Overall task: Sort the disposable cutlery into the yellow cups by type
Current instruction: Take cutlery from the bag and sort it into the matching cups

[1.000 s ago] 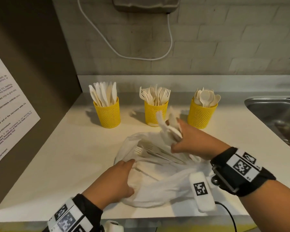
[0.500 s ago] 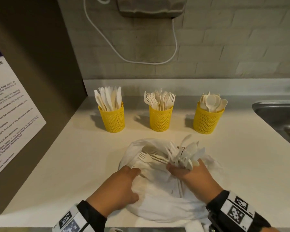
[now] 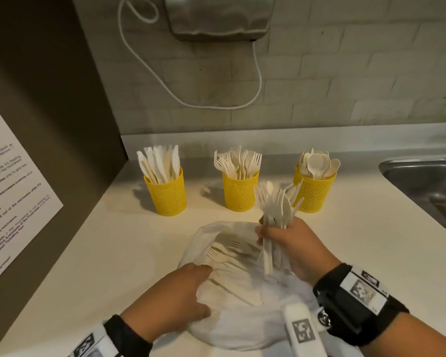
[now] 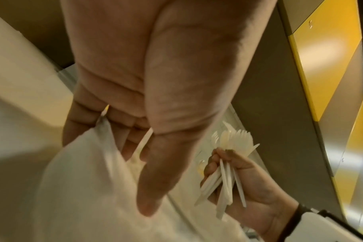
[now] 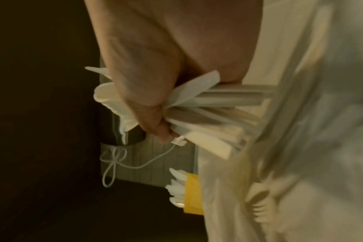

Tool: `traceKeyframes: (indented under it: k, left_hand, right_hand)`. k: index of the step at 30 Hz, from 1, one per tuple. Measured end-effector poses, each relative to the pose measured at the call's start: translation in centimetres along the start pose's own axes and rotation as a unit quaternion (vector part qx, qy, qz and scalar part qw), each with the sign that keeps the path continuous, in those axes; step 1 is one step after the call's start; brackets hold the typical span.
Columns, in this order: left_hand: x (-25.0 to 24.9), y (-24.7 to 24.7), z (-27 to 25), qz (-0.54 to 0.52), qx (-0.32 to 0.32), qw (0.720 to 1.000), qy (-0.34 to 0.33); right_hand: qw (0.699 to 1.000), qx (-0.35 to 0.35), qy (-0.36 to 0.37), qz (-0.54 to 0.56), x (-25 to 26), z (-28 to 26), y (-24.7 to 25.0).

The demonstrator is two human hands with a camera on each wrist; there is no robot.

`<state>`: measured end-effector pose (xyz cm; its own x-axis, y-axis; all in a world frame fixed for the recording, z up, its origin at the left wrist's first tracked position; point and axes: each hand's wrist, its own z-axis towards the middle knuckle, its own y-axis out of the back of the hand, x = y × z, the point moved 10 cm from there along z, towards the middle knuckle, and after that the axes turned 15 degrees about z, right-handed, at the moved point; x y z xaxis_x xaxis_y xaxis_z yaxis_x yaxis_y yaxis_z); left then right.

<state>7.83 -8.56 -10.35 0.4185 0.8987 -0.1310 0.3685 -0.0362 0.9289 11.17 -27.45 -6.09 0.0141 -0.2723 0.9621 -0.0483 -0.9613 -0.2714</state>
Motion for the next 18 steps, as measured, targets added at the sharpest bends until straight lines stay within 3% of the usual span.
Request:
traceKeyframes:
  k: [3,5,8,10,14,16,18]
  left_hand:
    - [-0.3,3.8,-1.1,-0.009,-0.042,0.999,-0.011]
    - [-0.8,7.9,-1.9,-0.042,-0.131,0.990,-0.011]
    - [-2.1,12.5,-1.4,-0.202,-0.245,0.948,-0.009]
    - [-3.4,13.1,0.6,-0.309,-0.252,0.917,-0.008]
    - [-4.9,12.1,4.3,-0.338,-0.243,0.909,0.023]
    - [-4.5,11.7,5.2,-0.387,-0.244,0.889,0.027]
    - [-4.1,10.8,6.0,-0.479,-0.212,0.852,0.018]
  right_hand:
    - [0.999,0.010,-0.001,0.035,1.1,0.9,-0.2]
    - [0.998,0.014,-0.014,0.067,1.2,1.1,-0.4]
    - [0.996,0.016,-0.030,0.083,0.5,1.2,-1.2]
    - [0.997,0.041,-0.029,0.067,0.2,1.0,-2.5]
    - [0.998,0.058,0.002,-0.006,-0.1,0.8,-3.7]
    - [0.997,0.065,-0.022,0.035,-0.7,0.6,-3.8]
    - [0.989,0.073,-0.068,0.109,-1.4,0.3,-3.7]
